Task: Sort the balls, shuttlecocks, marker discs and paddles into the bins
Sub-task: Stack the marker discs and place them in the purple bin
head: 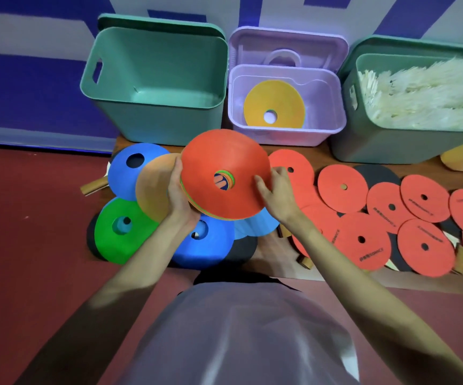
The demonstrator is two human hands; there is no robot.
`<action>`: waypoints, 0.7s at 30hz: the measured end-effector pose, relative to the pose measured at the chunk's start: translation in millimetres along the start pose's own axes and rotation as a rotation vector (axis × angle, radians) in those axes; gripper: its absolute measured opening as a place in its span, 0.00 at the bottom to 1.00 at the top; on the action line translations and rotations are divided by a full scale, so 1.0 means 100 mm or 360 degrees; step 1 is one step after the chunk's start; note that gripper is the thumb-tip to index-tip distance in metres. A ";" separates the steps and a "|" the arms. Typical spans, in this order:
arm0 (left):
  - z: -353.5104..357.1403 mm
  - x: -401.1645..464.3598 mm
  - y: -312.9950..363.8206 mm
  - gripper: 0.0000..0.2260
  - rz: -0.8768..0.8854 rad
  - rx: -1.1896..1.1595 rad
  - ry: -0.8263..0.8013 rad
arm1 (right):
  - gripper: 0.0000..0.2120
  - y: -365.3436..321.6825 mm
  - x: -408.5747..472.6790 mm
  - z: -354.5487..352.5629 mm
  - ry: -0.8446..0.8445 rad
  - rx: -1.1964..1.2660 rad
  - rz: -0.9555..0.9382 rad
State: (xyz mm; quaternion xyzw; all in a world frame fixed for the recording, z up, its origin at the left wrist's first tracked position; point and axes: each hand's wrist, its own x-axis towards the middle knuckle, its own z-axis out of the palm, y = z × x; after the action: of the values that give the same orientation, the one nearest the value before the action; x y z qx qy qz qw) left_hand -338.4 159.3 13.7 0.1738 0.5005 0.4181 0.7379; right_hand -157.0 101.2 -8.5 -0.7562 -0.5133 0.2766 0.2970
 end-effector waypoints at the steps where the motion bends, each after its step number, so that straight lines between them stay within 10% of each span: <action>1: -0.02 -0.02 0.01 0.24 0.0012 -0.0009 0.0040 | 0.08 -0.02 0.00 0.01 -0.0046 -0.0022 -0.0039; 8: -0.31 -0.14 0.10 0.11 0.0334 -0.0020 0.0056 | 0.12 -0.16 -0.01 0.23 -0.0065 0.0069 -0.0195; 21: -1.23 -0.27 0.46 0.23 0.0644 -0.0354 0.0418 | 0.21 -0.29 0.22 0.86 -0.0476 0.0056 0.0378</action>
State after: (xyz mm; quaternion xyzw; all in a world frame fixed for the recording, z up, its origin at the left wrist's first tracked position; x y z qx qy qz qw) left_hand -472.0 145.4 6.6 0.1325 0.4981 0.6286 0.5824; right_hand -230.3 144.8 -47.4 -0.7565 -0.4540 0.4280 0.1960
